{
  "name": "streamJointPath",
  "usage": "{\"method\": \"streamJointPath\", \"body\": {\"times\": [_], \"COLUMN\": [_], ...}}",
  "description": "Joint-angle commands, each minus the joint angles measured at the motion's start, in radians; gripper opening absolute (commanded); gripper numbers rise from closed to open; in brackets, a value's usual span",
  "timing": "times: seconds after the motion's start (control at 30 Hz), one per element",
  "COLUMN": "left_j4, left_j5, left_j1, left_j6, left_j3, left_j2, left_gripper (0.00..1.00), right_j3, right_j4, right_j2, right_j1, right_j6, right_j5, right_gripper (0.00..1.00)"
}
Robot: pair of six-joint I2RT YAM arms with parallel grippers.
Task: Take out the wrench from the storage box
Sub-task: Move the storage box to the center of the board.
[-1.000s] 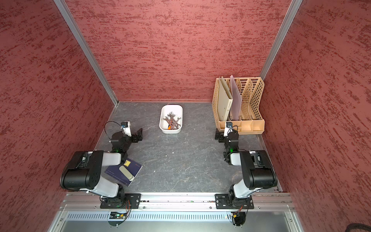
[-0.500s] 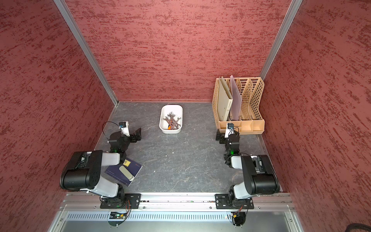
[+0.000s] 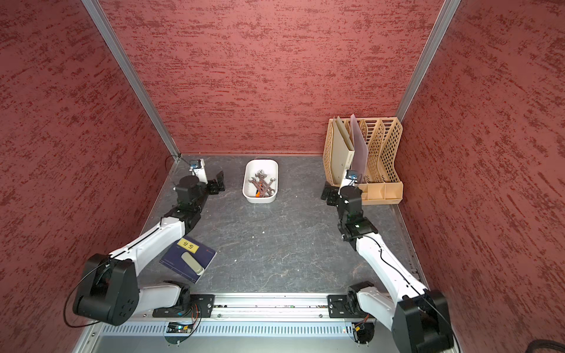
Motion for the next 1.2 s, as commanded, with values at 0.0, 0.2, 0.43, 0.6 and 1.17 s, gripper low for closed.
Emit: {"method": "streamJointPath", "body": {"times": [0.0,0.2,0.43,0.6,1.17], "left_j4": [-0.370,-0.547,-0.732,-0.715,-0.748], "left_j5": [0.035,0.232,0.412,0.531,0.537], "left_j1": [-0.035,-0.009,0.001,0.016,0.057], "left_j6": [-0.089,-0.194,-0.229,-0.256,-0.296], "left_j3": [0.174,0.443,0.684,0.679,0.773], "left_j2": [0.104,0.326,0.543,0.591,0.748], "left_gripper": [1.00,1.00,0.94,0.75,0.57], "right_j3": [0.157,0.485,0.800,0.977,1.207], "right_j4": [-0.234,-0.353,-0.412,-0.462,-0.511], "right_j2": [0.149,0.494,0.793,0.963,1.180], "right_j1": [0.132,0.243,0.251,0.228,0.133], "right_j6": [0.014,0.007,0.012,0.052,0.102], "right_j5": [-0.013,-0.144,-0.290,-0.374,-0.469], "right_gripper": [0.98,0.98,0.96,0.91,0.64]}}
